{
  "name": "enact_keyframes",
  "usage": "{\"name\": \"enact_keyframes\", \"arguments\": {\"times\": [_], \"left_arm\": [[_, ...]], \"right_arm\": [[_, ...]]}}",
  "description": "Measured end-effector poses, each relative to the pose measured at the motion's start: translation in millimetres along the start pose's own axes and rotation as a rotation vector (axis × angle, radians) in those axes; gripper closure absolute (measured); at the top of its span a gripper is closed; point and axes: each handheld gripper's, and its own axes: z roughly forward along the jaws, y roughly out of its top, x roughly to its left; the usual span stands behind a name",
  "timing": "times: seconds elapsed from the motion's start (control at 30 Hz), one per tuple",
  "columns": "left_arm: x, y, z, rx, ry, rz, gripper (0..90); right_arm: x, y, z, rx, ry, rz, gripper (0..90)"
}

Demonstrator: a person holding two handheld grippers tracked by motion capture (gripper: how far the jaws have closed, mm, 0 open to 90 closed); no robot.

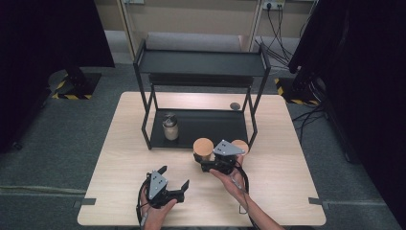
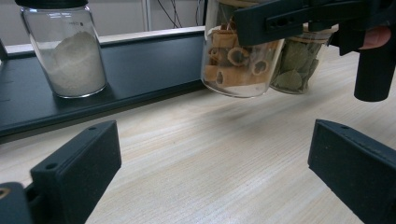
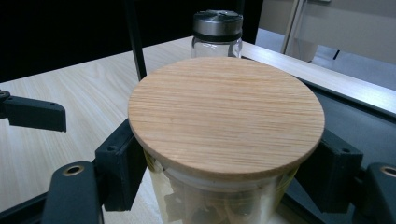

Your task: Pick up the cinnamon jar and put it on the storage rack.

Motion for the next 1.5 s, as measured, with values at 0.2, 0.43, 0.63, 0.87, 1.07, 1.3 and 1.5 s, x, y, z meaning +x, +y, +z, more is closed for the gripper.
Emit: {"name": "enact_keyframes", "arguments": {"times": [0.2,0.43,0.63,0.87,1.07,1.3,1.5], "left_arm": [[0.0,0.0,0.0,0.000,0.000,0.000,2.2],[0.2,0.1,0.0,0.000,0.000,0.000,2.2],[0.3,-0.1,-0.1,0.000,0.000,-0.002,2.2],[0.2,-0.2,-0.2,-0.001,0.000,-0.001,2.2],[0.3,-0.1,-0.2,-0.001,0.000,-0.001,2.2],[0.6,-0.3,-0.3,-0.001,-0.001,-0.003,2.2],[0.2,-0.7,-0.2,-0.004,-0.001,-0.004,2.2]], "right_arm": [[-0.9,1.0,2.5,0.000,-0.002,0.004,25.9],[-2.0,2.9,5.9,0.000,-0.009,0.004,25.8],[-1.5,5.4,11.9,0.005,-0.014,0.002,25.9],[-0.9,10.3,18.2,0.000,-0.027,0.005,25.9],[-0.5,15.8,24.6,0.004,-0.041,0.007,25.9],[1.1,23.0,34.1,0.008,-0.066,0.006,25.9],[1.3,28.5,42.0,0.015,-0.088,0.011,25.9]]}}
